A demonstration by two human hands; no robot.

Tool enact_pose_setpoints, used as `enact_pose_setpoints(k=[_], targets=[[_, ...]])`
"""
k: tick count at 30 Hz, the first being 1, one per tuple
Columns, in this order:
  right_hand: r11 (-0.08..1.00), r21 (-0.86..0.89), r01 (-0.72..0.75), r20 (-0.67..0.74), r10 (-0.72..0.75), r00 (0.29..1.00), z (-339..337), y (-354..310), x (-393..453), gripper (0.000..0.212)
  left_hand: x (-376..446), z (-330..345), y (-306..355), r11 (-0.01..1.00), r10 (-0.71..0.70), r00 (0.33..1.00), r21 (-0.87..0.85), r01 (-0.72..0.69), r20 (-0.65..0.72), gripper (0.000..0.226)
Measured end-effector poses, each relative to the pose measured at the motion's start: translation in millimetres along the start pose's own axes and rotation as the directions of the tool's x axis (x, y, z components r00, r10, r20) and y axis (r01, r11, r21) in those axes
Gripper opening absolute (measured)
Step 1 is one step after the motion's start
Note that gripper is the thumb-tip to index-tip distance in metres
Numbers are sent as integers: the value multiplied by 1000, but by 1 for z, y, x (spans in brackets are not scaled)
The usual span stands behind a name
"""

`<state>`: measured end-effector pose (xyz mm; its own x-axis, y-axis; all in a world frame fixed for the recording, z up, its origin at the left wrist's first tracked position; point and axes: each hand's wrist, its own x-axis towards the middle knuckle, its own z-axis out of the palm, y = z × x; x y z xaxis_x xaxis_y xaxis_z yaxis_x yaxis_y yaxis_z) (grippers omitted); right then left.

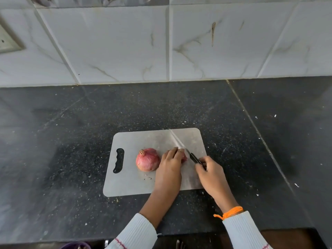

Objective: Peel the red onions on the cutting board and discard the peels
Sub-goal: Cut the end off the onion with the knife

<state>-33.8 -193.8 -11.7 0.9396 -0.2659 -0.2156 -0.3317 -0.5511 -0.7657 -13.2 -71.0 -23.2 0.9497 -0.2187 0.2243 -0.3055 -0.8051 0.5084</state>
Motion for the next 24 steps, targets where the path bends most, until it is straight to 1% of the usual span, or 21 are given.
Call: enact_pose_setpoints(k=[1, 3, 4, 6, 8, 12, 14, 17, 19, 21, 24], targets=[[999, 49, -15, 24, 14, 1000, -2, 1, -2, 14, 0, 2, 2, 1000, -3, 1000, -14, 3, -7, 45], [991, 131, -30, 48, 24, 999, -5, 2, -8, 22, 0, 4, 6, 997, -58, 998, -48, 57, -27, 43], [989, 149, -24, 55, 16, 998, -7, 3, -12, 21, 0, 4, 8, 994, -90, 995, -64, 87, -37, 42], [991, 132, 16, 56, -24, 998, -10, 6, -21, 17, 0, 4, 10, 984, -156, 986, -101, 149, -62, 38], [994, 79, 71, 47, -74, 996, -14, 9, -31, 20, 1, 2, 10, 975, -188, 979, -135, 177, -78, 34], [988, -24, 151, 70, -148, 986, -17, 13, -42, 42, 2, -3, 7, 956, -240, 967, -195, 220, -82, 31], [982, -54, 182, 80, -177, 981, -17, 14, -44, 45, 4, -5, 6, 944, -266, 962, -216, 249, -56, 29], [955, -136, 262, 40, -259, 965, -16, 13, -48, 46, 5, -5, 6, 940, -276, 961, -216, 263, -32, 25], [937, -199, 286, 26, -287, 958, -15, 10, -52, 48, 5, -4, 6, 940, -275, 961, -216, 264, -23, 24], [924, -266, 276, 61, -269, 961, -14, 4, -55, 51, 6, -5, 5, 936, -278, 960, -230, 267, -19, 24], [884, -411, 221, 139, -178, 974, -11, -4, -59, 61, 8, -6, 3, 931, -283, 959, -243, 271, -14, 24]])
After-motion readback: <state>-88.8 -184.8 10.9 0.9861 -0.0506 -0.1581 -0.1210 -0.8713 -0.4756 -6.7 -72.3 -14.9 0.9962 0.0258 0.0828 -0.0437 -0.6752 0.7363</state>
